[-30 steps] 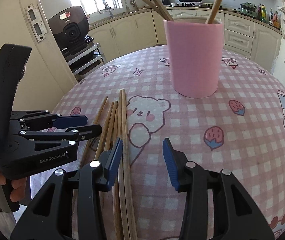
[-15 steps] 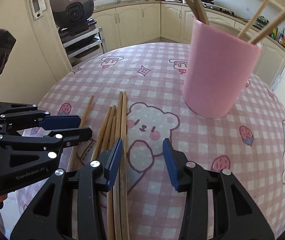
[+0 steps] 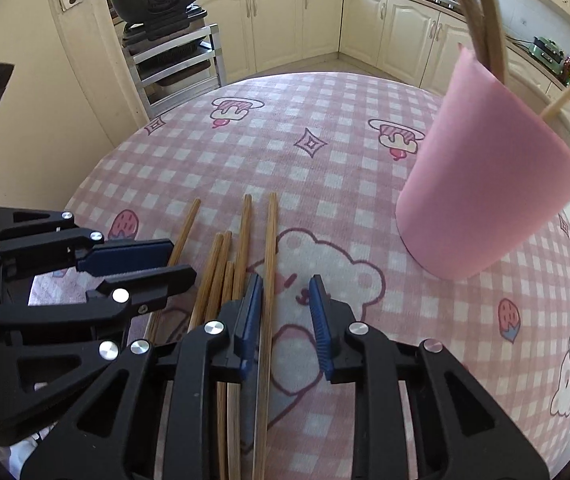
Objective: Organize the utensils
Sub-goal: 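Close the right gripper on one chopstick while the left gripper grasps another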
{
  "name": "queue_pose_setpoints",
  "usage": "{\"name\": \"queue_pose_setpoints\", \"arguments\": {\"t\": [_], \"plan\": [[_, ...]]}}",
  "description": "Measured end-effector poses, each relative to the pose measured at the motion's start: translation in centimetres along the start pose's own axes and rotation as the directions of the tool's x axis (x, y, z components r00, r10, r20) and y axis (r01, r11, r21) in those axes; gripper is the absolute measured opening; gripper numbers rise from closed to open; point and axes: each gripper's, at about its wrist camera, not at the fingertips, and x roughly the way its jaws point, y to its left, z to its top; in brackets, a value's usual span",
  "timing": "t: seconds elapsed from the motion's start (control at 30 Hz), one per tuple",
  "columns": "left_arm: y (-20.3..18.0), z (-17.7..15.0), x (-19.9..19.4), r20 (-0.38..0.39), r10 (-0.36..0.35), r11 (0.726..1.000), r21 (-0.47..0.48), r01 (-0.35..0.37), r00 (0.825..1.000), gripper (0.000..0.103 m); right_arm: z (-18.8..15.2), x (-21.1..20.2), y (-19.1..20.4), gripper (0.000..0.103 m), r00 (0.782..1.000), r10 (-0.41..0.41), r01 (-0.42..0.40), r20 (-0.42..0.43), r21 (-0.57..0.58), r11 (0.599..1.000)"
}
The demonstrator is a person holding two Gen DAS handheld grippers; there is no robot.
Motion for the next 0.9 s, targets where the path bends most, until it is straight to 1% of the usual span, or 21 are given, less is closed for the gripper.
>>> {"name": "queue_pose_setpoints", "arguments": {"t": [0.1, 0.13, 0.17, 0.2, 0.27, 0.33, 0.4, 0.53, 0.77, 0.9], "plan": [[-0.1, -0.1, 0.0, 0.008, 0.009, 1.0, 0.0, -0.009, 1.0, 0.016, 1.0, 0.8, 0.5, 0.022, 1.0, -0.003, 0.003, -0.008, -0.014, 1.0], [-0.2, -0.1, 0.0, 0.012, 0.012, 1.0, 0.001, -0.012, 1.0, 0.016, 1.3, 0.9, 0.7, 0.017, 1.0, -0.005, 0.005, -0.007, -0.021, 1.0], [-0.2, -0.2, -0.1, 0.015, 0.014, 1.0, -0.004, -0.014, 1.0, 0.016, 1.5, 1.1, 0.9, 0.006, 1.0, -0.001, 0.001, -0.006, -0.026, 1.0], [-0.2, -0.2, -0.1, 0.017, 0.013, 1.0, -0.008, -0.013, 1.0, 0.014, 1.4, 1.1, 1.0, 0.005, 1.0, 0.003, -0.003, -0.003, -0.026, 1.0], [0.0, -0.2, -0.1, 0.017, 0.003, 1.0, -0.017, -0.003, 1.0, 0.012, 1.1, 0.9, 1.0, 0.005, 1.0, 0.01, -0.01, 0.006, -0.012, 1.0], [0.0, -0.1, -0.1, 0.014, 0.008, 1.0, -0.014, -0.008, 1.0, 0.012, 0.7, 0.3, 0.9, 0.005, 0.999, 0.043, -0.043, 0.025, 0.013, 0.999], [0.0, -0.1, -0.1, 0.012, 0.006, 1.0, -0.021, -0.006, 1.0, 0.01, 0.3, -0.7, 0.9, 0.004, 0.998, 0.037, -0.038, 0.049, 0.017, 0.999], [0.0, -0.1, -0.6, 0.01, -0.046, 0.998, -0.048, 0.046, 0.999, 0.007, -0.2, -3.0, 0.4, 0.005, 0.995, 0.026, -0.03, 0.101, 0.032, 0.999], [-0.9, -0.1, -2.9, 0.051, -0.054, 0.998, -0.04, 0.056, 0.997, 0.006, -1.6, -6.5, -0.7, 0.004, 0.984, 0.039, -0.052, 0.172, 0.071, 0.996], [-1.2, 0.2, -5.2, 0.092, -0.074, 0.996, -0.037, 0.078, 0.993, 0.006, -2.0, -8.1, -0.9, 0.004, 0.977, 0.044, -0.063, 0.21, 0.085, 0.994]]}}
